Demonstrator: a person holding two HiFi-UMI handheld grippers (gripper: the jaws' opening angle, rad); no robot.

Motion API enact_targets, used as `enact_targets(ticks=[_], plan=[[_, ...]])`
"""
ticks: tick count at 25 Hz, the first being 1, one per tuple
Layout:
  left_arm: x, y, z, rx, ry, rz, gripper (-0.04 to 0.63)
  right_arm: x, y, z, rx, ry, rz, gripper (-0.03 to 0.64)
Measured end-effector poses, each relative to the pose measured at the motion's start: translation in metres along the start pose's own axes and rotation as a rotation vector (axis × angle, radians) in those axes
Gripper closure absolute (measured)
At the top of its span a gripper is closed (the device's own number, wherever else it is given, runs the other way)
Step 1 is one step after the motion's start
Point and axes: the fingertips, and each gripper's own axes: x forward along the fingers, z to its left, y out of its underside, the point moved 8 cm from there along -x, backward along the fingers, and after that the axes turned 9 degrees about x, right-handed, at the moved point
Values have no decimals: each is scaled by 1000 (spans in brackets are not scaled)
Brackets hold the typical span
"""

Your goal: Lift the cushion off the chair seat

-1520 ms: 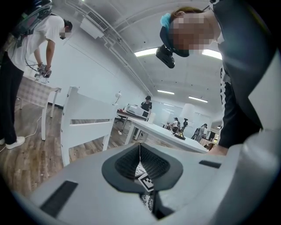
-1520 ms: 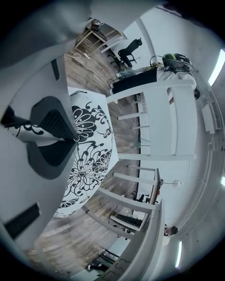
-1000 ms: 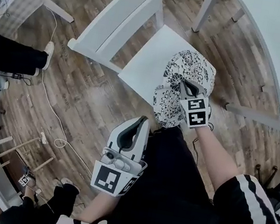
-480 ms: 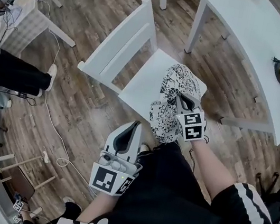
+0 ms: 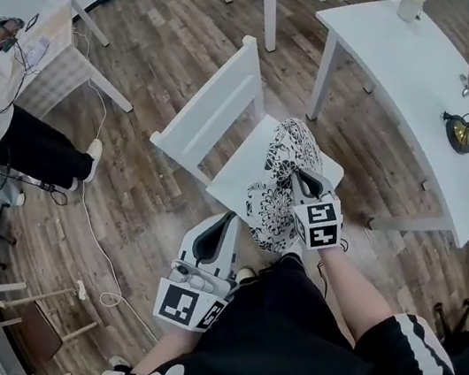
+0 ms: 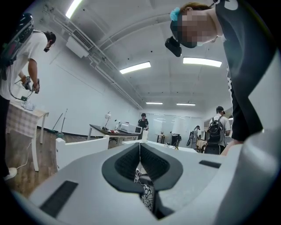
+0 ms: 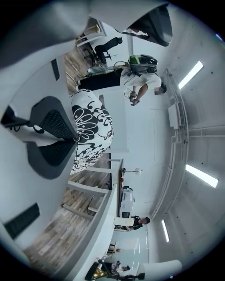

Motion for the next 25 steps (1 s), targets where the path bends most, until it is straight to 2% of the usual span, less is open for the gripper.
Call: enact_targets(ticks=[10,25], plan=[[-19,-18,12,29,6,-80,589,-21,-29,32,-16,-11,-87,583],[-36,-48,19,90,47,-173,589,-80,-84,69,36,-13,-313,583]])
